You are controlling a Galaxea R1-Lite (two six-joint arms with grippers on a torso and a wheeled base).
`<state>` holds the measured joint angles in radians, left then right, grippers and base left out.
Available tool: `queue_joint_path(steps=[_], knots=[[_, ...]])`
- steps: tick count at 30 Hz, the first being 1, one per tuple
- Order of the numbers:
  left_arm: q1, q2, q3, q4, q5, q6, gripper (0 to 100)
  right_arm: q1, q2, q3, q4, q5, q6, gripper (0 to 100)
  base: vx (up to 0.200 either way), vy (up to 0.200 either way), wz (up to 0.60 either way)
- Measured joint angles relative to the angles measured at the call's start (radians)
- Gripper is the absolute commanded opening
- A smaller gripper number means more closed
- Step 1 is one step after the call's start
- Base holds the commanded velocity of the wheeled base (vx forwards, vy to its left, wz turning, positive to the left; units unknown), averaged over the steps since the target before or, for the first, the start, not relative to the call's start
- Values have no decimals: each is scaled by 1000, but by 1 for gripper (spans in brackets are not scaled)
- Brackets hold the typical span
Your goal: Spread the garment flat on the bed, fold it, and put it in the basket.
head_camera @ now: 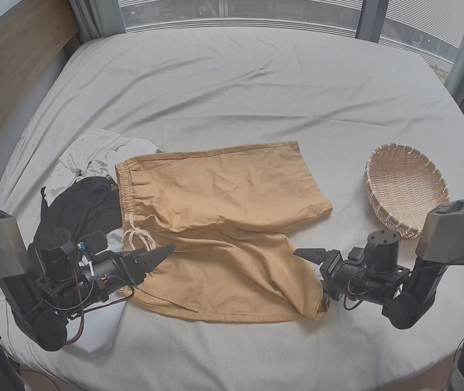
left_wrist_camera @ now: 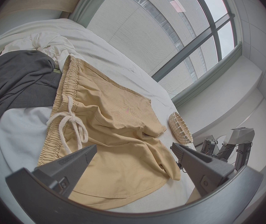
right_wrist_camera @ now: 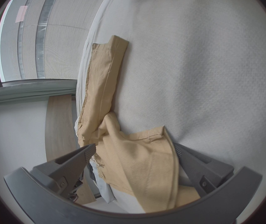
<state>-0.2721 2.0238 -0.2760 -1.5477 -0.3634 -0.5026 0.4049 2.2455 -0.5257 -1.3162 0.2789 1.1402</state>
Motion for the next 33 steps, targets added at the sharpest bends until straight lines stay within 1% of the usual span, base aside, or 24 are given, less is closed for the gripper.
queue_joint_path(steps=[5, 14, 23, 28, 33], knots=[[0, 6, -3, 0, 0, 1, 100, -6, -8, -11, -16, 1, 10, 100, 0, 0, 0], [-1, 10, -4, 0, 0, 1, 100, -53, -23, -56, -18, -3, 34, 100, 0, 0, 0], [-1, 10, -2, 0, 0, 1, 100, -53, -24, -54, -9, -4, 36, 100, 0, 0, 0], [0, 10, -1, 0, 0, 1, 100, -53, -23, -20, 30, -6, 29, 100, 0, 0, 0], [-1, 10, -1, 0, 0, 1, 100, -43, -25, 4, 35, 1, 31, 100, 0, 0, 0]])
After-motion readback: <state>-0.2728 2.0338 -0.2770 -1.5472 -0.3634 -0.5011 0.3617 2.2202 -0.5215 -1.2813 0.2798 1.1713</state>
